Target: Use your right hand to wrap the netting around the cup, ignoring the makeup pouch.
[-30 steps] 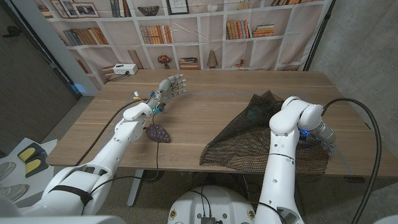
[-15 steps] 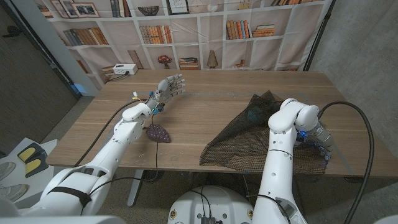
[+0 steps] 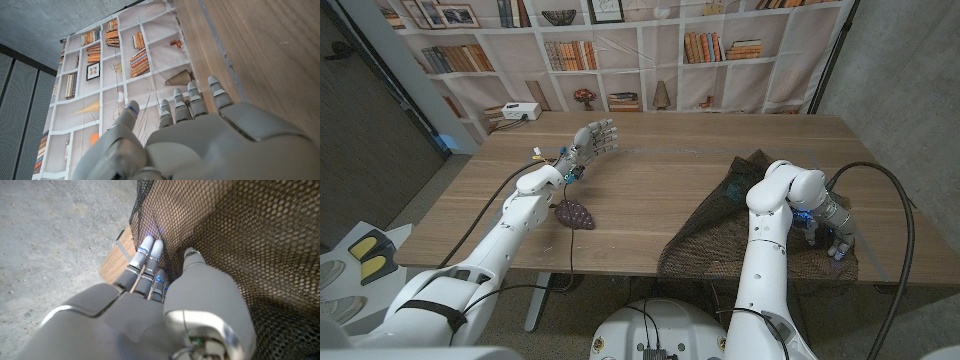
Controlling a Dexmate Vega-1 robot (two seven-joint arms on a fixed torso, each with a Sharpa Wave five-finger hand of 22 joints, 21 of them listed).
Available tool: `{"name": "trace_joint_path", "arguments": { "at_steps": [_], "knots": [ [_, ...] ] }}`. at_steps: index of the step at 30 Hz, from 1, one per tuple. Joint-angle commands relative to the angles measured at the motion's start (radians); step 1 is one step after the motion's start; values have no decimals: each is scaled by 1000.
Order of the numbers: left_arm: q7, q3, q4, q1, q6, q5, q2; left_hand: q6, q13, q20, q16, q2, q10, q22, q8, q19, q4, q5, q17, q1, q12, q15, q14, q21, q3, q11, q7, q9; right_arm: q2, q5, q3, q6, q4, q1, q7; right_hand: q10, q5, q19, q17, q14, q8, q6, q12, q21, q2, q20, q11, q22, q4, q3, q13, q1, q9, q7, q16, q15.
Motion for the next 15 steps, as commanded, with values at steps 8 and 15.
{"name": "trace_joint_path", "arguments": {
  "at_steps": [8, 15],
  "knots": [
    [-12, 1, 16, -10, 5, 1, 3, 10, 3, 3, -3, -3, 5, 5, 3, -2, 2, -4, 4, -14, 0, 3, 3, -3, 2, 2, -4, 3, -51, 280, -165, -197, -62, -145, -419, 499, -72, 172, -66, 388, 337, 509, 204, 315, 26, -79, -23, 17, 5, 198, 13, 184, 188, -71, 140, -179],
    [-16, -2, 25, -11, 2, -2, 3, 10, 3, 3, -3, -4, 4, 5, 3, -3, 3, -5, 5, -16, -1, 3, 3, -4, 1, 2, -2, 3, -78, 461, -238, -258, -101, -209, -691, 530, -93, 203, -62, 445, 382, 560, 199, 356, 13, -93, -16, -23, 2, 217, -12, 199, 223, -65, 143, -179]
  ]
}}
